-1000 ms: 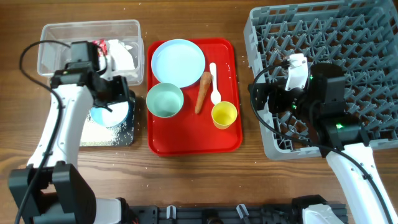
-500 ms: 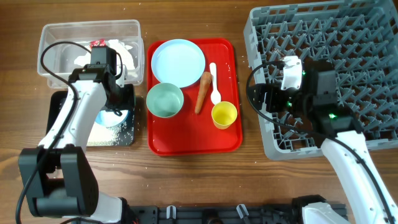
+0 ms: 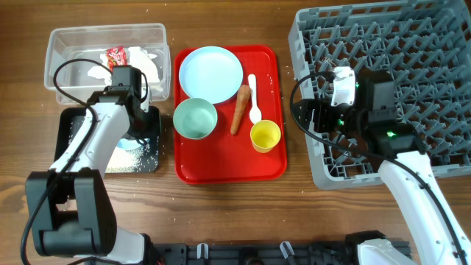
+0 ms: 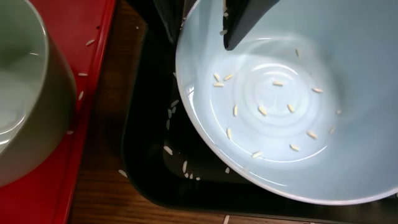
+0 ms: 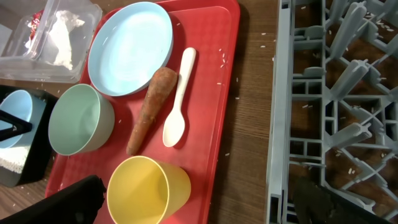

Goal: Sort waste into correct bins and load items into the dishwasher rack

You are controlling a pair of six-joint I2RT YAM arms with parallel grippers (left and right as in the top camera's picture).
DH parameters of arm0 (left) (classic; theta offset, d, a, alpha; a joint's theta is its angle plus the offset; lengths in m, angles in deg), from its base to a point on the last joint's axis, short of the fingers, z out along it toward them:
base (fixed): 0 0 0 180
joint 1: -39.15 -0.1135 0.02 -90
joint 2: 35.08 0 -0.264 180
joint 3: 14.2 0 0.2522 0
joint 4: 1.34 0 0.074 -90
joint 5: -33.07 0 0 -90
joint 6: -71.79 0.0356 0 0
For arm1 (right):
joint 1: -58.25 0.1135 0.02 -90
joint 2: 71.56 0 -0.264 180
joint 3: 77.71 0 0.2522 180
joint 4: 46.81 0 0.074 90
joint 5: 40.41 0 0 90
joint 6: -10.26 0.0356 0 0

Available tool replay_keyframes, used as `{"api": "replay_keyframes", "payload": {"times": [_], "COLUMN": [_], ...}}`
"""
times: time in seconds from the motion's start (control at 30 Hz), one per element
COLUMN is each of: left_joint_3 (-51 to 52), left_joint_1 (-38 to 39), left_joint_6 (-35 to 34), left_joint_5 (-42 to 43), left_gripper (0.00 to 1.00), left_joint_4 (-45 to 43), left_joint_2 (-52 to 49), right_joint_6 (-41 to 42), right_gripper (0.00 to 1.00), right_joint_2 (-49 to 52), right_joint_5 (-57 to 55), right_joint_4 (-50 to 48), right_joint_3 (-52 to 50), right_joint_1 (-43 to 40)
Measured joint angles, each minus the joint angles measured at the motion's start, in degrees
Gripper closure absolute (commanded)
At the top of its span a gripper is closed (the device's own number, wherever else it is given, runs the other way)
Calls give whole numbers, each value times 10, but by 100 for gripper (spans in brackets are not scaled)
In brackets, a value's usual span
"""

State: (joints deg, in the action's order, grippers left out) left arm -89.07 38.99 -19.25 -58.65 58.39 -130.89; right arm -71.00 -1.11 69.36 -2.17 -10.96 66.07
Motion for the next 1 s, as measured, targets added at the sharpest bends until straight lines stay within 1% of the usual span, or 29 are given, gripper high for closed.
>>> {"api": "replay_keyframes", "payload": {"times": [0.43,0.53,0.63,1.0], "left_joint_3": [19,19,20,19], "left_joint_1": [0,0,0,0], "left_joint_6": [0,0,2,-6], "left_joint_5": [0,1,1,2], "left_gripper": [76,81,96,96], "left_joint_4": [-33,-40,-41,-25], "left_joint_2": [-3,-3,-3,-4], "right_joint_6": [-15,-15,-15,-15], "right_gripper": [0,0,0,0], "right_joint_2": [0,0,0,0], "right_joint_5": [-3,-3,-3,-3], "right_joint_4": [0,0,0,0], "right_joint_3": [0,0,0,0], "right_joint_1": [0,0,0,0]}}
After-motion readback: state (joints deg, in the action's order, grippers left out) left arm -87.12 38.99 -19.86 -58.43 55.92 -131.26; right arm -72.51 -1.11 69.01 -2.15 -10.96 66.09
